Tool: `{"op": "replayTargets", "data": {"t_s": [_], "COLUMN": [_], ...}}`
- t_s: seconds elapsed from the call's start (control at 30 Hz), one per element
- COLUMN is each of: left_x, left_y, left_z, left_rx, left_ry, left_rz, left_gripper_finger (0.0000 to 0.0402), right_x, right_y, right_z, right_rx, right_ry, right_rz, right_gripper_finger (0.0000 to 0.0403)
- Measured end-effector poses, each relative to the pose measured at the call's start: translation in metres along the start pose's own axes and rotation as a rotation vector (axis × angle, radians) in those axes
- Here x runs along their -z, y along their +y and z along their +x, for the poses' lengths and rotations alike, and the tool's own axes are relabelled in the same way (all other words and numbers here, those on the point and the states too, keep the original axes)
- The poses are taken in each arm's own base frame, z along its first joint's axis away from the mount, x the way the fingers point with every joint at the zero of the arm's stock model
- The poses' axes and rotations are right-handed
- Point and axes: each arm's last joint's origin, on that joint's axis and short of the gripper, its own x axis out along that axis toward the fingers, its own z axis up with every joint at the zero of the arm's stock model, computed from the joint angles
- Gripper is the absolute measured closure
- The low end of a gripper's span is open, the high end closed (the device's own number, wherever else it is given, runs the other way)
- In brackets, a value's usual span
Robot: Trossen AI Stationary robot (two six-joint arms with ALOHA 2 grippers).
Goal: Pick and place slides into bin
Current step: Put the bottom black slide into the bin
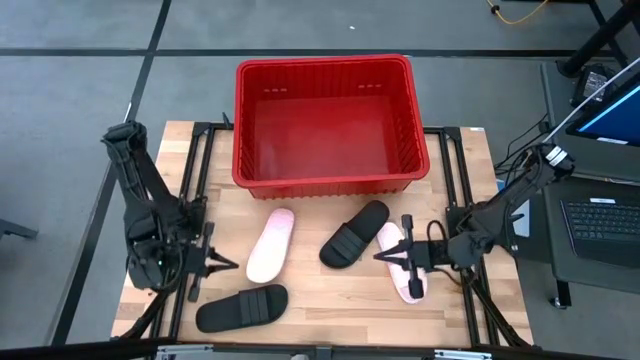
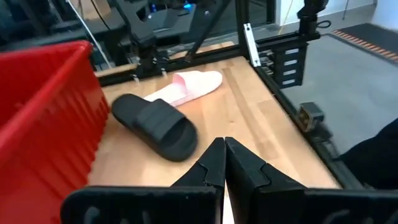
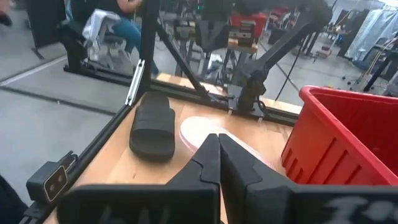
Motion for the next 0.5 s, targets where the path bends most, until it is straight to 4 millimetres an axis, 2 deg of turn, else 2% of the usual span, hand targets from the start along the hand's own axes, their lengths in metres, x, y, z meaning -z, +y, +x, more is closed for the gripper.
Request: {"op": "replayTargets", "data": {"t_s": [0.3, 0.5], "left_x": [-0.035, -0.033], "left_y": [-0.035, -0.06], "left_z": [0.005, 0.014], "left_rx": [0.03, -0.009], "left_ry": [0.124, 0.272], "left_rz": [0.051, 0.089], "left_gripper_finger": [0.04, 0.04], "right_x": [-0.023, -0.016], "right_y": [0.02, 0.026], "right_z": [0.029, 0.037], "right_rx": [-0.009, -0.01], "right_ry": [0.093, 0.17], "right_rz": [0.0, -0.027], "right_gripper_finger": [0.0397, 0.0395]}}
